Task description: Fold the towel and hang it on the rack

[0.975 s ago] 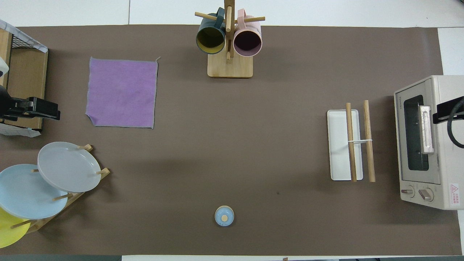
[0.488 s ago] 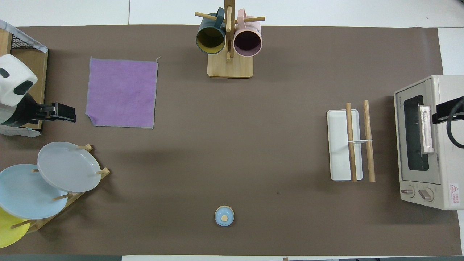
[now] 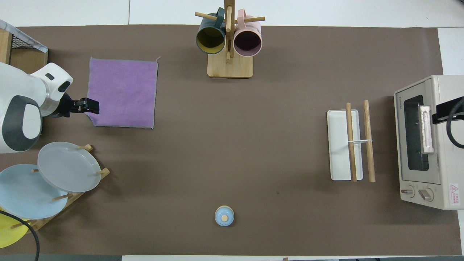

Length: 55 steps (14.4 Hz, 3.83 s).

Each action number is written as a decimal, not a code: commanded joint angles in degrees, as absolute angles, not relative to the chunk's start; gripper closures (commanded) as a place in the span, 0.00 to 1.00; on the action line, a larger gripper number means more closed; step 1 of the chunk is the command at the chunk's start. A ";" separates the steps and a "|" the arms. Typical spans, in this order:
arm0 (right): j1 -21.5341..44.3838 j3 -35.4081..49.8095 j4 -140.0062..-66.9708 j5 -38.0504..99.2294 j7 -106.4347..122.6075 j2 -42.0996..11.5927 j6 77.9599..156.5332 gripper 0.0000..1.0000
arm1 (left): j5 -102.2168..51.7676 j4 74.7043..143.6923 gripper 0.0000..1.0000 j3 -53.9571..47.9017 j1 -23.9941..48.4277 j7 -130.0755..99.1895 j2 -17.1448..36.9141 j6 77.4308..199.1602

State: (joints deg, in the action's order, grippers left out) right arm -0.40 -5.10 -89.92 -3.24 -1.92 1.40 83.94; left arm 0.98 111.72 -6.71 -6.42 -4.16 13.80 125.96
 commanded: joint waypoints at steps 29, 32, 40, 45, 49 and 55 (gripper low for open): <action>-1.23 -4.39 -90.79 -3.25 -1.23 2.02 84.38 0.00 | -5.89 112.24 1.00 -6.86 -11.69 -5.45 18.98 128.94; -1.23 -4.39 -90.79 -3.25 -1.23 2.02 84.38 0.00 | -5.45 111.80 1.00 -6.86 -11.43 -4.57 19.07 128.67; -1.23 -4.39 -90.79 -3.25 -1.23 2.02 84.38 0.00 | 3.42 109.60 1.00 -7.12 -4.77 9.30 12.32 121.74; -1.23 -4.39 -90.79 -3.25 -1.23 1.93 84.38 0.00 | 12.91 113.28 1.00 -7.12 11.93 7.92 9.40 120.94; -1.23 -4.39 -90.79 -3.25 -1.23 2.02 84.38 0.00 | 16.61 118.65 1.00 -7.12 19.77 -7.28 11.25 127.61; -1.23 -4.39 -90.79 -3.25 -1.23 2.02 84.38 0.00 | 15.91 118.48 0.89 -7.47 19.86 -15.98 11.51 127.44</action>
